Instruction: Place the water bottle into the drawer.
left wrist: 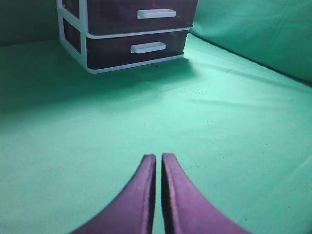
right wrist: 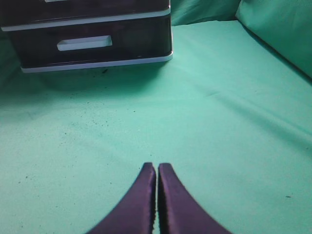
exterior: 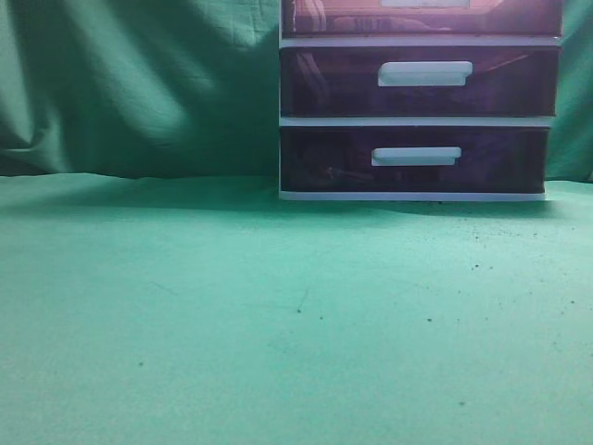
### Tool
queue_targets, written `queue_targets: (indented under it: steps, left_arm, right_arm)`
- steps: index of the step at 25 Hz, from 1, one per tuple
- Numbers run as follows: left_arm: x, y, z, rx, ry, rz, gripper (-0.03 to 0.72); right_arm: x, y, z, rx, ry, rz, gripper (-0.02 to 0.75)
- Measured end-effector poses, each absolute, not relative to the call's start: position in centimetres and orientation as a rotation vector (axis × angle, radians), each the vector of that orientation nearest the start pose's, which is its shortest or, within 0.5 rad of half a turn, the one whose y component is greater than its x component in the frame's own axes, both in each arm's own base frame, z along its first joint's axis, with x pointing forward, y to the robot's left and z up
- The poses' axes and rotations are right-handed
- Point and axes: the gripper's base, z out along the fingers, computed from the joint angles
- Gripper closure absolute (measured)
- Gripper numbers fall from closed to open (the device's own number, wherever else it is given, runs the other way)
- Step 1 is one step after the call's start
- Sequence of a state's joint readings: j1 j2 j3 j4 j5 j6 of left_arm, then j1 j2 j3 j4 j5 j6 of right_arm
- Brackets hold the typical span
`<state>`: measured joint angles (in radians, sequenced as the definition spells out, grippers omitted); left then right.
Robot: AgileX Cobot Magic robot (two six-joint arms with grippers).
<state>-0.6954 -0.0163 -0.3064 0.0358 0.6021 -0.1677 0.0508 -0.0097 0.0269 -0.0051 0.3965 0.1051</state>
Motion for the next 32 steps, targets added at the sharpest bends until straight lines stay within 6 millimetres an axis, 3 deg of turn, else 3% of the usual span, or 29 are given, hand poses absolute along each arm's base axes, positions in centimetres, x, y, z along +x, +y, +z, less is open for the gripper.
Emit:
queue_targets:
  steps: [5,10,16,23,32]
  left_arm:
    - [2.3,-1.6,26.0,0.462,1.737,-0.566,0.688]
    - [2.8,-0.7,26.0,0.310,1.738,-0.307,0.688]
    - [4.5,0.0,22.2,0.116,1.753,-0.022,0.688]
    - [5.4,0.2,17.8,0.054,1.810,0.041,0.688]
    - [5.3,0.3,17.5,0.021,1.840,0.038,0.688]
  right_arm:
    - [5.2,0.2,16.9,0.048,1.898,0.101,0.738]
    - [5.2,0.2,16.9,0.048,1.898,0.101,0.738]
    - [5.2,0.2,16.9,0.048,1.898,0.101,0.738]
    - [5.2,0.2,16.9,0.048,1.898,0.101,0.738]
    - [5.2,0.2,16.9,0.048,1.898,0.101,0.738]
